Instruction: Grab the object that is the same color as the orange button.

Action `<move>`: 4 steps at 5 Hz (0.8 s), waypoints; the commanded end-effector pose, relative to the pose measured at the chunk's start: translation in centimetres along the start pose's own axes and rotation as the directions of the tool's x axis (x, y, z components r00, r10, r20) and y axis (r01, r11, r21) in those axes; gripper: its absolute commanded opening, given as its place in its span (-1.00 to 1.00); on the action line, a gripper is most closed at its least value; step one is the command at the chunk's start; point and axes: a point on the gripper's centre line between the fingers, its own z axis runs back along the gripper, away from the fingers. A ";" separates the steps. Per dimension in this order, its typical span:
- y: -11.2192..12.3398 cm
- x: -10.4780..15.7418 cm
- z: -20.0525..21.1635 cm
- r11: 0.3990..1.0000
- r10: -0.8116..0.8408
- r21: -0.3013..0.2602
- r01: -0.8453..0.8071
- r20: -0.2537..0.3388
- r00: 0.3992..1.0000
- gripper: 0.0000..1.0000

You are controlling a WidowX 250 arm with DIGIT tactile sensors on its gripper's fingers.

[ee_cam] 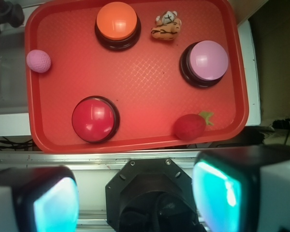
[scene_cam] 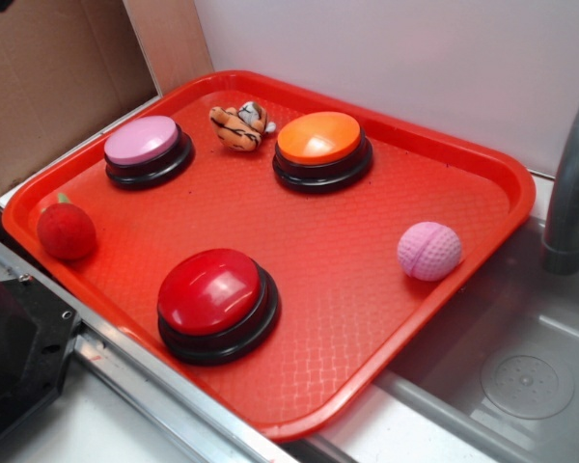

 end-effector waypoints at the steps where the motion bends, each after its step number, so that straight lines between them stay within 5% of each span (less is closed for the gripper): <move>1: 0.0 0.0 0.0 1.000 0.000 0.000 0.000 0.000 1.000 1.00; 4: 2.9 9.0 -6.9 0.986 0.166 -0.008 -0.166 0.145 0.975 1.00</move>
